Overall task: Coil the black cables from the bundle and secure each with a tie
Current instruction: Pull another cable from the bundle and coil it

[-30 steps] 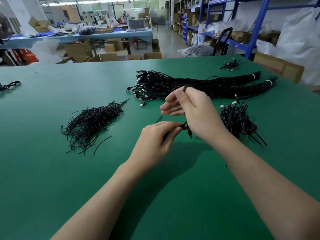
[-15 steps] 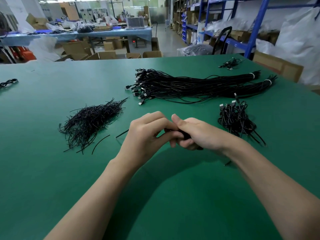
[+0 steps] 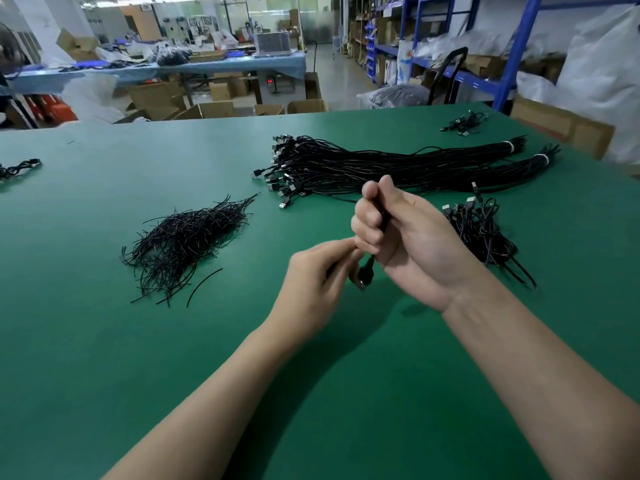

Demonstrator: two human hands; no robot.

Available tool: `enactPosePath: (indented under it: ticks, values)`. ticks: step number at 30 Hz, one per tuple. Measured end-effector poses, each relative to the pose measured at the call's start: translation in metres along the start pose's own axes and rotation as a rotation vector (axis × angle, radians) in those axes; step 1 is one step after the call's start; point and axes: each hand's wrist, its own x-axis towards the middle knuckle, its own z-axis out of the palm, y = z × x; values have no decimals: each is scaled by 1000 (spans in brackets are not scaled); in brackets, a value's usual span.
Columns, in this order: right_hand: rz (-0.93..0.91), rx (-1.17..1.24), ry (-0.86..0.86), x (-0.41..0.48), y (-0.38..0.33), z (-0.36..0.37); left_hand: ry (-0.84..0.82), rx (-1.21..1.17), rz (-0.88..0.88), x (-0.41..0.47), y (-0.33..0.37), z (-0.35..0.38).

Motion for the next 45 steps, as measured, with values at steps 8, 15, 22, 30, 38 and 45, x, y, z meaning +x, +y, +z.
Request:
enactPosePath:
  ticks: [8, 15, 22, 30, 38, 45]
  values:
    - [-147, -798, 192, 11, 16, -8, -127, 243, 121, -1, 0, -6]
    - [42, -1362, 84, 1, 26, -21, -16, 379, 251, 6, -2, -30]
    - [211, -1184, -59, -7, 23, -24, 42, 174, 164, 9, -13, -37]
    - [455, -881, -133, -16, 16, -30, -208, 214, 157, 7, -12, -37]
    - [530, -585, -224, -22, 10, -49, -195, 439, 157, 5, -2, -27]
    - [145, -907, 77, -13, 19, -55, -100, 451, 121, 3, -10, -27]
